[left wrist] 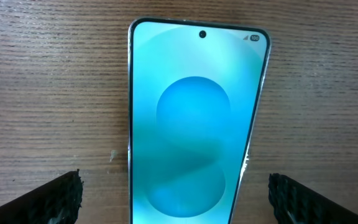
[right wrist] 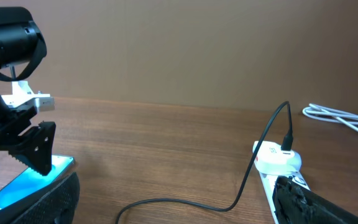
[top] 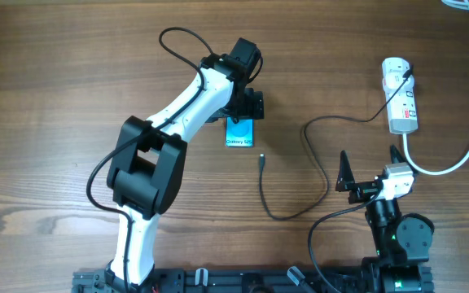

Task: Plug charger to phone and switch on socket
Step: 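Lower the left gripper over the phone and close on its edge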

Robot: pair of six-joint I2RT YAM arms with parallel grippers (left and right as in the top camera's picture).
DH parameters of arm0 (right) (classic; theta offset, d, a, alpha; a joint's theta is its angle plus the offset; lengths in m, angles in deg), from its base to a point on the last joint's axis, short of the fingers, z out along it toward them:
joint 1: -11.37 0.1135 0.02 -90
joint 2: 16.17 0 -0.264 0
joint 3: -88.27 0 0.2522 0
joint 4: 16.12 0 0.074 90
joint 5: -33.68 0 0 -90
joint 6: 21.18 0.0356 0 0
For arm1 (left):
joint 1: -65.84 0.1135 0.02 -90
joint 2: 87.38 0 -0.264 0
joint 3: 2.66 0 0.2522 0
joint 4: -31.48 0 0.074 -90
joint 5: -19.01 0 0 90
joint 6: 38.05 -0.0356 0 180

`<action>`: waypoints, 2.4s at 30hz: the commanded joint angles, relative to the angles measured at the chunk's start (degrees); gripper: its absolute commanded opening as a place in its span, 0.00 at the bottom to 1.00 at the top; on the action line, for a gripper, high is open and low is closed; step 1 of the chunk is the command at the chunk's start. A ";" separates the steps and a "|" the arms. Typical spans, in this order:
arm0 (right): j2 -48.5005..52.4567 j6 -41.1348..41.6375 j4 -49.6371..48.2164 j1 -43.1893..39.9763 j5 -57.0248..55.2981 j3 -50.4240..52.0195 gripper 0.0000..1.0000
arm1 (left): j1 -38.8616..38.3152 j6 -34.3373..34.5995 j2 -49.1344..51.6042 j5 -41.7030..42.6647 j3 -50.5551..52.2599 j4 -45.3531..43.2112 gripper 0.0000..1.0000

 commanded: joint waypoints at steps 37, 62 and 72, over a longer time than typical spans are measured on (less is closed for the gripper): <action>-0.15 -0.98 -0.15 -0.24 -0.55 0.04 1.00 | -1.90 0.96 5.44 -3.85 -0.59 -3.78 1.00; -0.15 -0.98 -0.15 -0.24 -0.55 0.04 1.00 | -1.97 0.96 6.95 -3.30 -0.59 -0.70 1.00; -0.15 -0.98 -0.15 -0.24 -0.55 0.04 1.00 | -1.97 0.98 6.93 -3.30 -0.59 -0.70 0.87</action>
